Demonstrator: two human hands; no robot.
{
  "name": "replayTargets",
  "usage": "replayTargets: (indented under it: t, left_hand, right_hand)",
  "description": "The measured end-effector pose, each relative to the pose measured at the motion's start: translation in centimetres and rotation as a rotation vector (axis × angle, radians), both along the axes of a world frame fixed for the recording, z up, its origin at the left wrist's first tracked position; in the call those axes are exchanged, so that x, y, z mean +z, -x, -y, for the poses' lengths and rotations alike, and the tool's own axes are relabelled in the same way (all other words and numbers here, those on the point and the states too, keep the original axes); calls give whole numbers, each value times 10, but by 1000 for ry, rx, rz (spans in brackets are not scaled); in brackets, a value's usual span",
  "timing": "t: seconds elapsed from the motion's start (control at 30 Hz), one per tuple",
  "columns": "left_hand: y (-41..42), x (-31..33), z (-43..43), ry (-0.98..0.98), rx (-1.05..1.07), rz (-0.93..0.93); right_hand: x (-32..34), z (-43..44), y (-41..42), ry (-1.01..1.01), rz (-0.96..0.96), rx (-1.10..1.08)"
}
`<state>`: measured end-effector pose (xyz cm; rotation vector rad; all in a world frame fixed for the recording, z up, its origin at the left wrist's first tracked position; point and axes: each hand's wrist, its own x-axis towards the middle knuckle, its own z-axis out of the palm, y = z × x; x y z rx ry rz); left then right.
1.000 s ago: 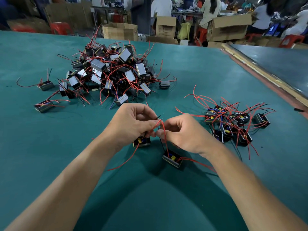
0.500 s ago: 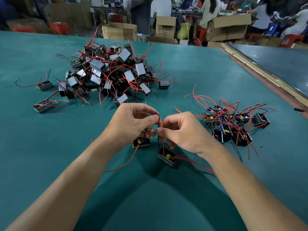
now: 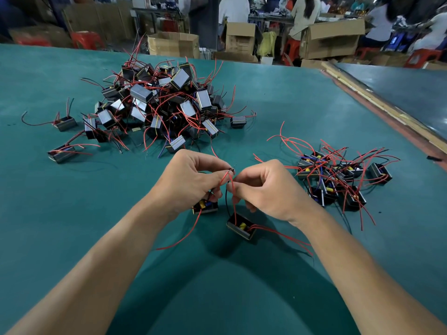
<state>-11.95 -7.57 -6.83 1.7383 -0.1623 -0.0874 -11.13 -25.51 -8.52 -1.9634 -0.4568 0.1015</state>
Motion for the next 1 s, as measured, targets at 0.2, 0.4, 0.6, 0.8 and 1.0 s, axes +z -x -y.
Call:
replayTargets:
  t: [0.2, 0.4, 0.6, 0.8, 1.0]
  left_hand:
    - [2, 4, -1, 2, -92, -45]
    - [3, 4, -2, -10, -97, -45]
    - [2, 4, -1, 45, -68, -69]
    - [2, 4, -2, 20, -78, -82]
    - [4, 5, -2, 13, -87, -78]
  right_hand:
    - [10, 6, -1, -173, 166, -124]
    - [11, 5, 1, -178, 170, -105]
    - [12, 6, 0, -176, 177, -102]
    - [11, 5, 0, -140, 179, -82]
    - [11, 4, 2, -161, 187, -90]
